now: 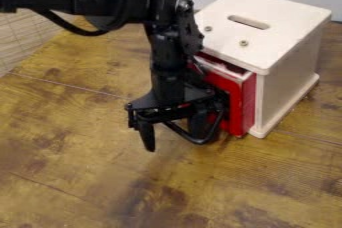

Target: Close the drawer

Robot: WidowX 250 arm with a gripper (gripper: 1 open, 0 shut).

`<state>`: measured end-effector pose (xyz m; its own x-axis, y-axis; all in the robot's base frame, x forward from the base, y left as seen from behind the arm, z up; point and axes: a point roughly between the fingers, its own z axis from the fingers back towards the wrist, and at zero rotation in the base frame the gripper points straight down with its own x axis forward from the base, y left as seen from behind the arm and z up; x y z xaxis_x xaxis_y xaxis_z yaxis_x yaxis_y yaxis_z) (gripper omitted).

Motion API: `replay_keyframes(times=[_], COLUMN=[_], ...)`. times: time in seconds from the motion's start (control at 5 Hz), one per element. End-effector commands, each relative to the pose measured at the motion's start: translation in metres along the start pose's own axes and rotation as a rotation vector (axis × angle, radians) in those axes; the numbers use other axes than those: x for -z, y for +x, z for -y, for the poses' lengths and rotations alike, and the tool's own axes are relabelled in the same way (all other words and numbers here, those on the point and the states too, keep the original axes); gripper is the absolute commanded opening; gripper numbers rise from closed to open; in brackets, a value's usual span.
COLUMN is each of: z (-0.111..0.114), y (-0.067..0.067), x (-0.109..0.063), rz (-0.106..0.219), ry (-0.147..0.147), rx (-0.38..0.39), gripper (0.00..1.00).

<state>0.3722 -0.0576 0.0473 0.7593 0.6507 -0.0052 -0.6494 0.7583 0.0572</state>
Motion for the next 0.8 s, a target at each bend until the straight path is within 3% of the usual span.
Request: replay_keyframes(times=[0.0,0.6], z=[0.0074,0.0061], y=[0.0023,0.0004], x=[-0.0295,-0.0313], rz=[0.062,0.068], ry=[-0.075,-0.064], rx=[-0.021,-0.079], gripper=[1.0,1.0])
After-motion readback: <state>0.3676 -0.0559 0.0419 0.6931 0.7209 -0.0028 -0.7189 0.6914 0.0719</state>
